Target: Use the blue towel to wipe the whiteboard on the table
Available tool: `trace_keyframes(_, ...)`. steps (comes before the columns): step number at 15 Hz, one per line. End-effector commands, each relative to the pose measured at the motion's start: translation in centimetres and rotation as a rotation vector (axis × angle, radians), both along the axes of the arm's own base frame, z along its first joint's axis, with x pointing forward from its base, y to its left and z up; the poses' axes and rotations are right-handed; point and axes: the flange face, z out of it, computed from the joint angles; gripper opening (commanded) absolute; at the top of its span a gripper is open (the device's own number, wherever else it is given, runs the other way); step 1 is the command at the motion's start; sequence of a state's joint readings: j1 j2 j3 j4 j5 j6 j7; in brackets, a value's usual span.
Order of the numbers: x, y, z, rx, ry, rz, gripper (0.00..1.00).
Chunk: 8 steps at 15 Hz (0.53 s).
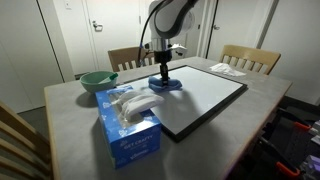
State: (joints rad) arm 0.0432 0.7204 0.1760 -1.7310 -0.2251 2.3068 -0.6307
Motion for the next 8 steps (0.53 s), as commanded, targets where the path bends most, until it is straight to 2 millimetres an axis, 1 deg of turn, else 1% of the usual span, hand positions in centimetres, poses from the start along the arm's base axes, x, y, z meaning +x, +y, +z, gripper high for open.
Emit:
trace_keyframes(1,0.7,0.1,-3.2,-0.010,0.025,0.020,0.02)
trace_keyframes(2,1.4,-0.5,-3.5,-0.016,0.018,0.014,0.02)
trace_keyframes(3,1.8,-0.6,-3.5,-0.013,0.015,0.015,0.02)
trace_keyframes(8,4.5,0.1,-3.4,-0.003,0.011,0.050,0.02)
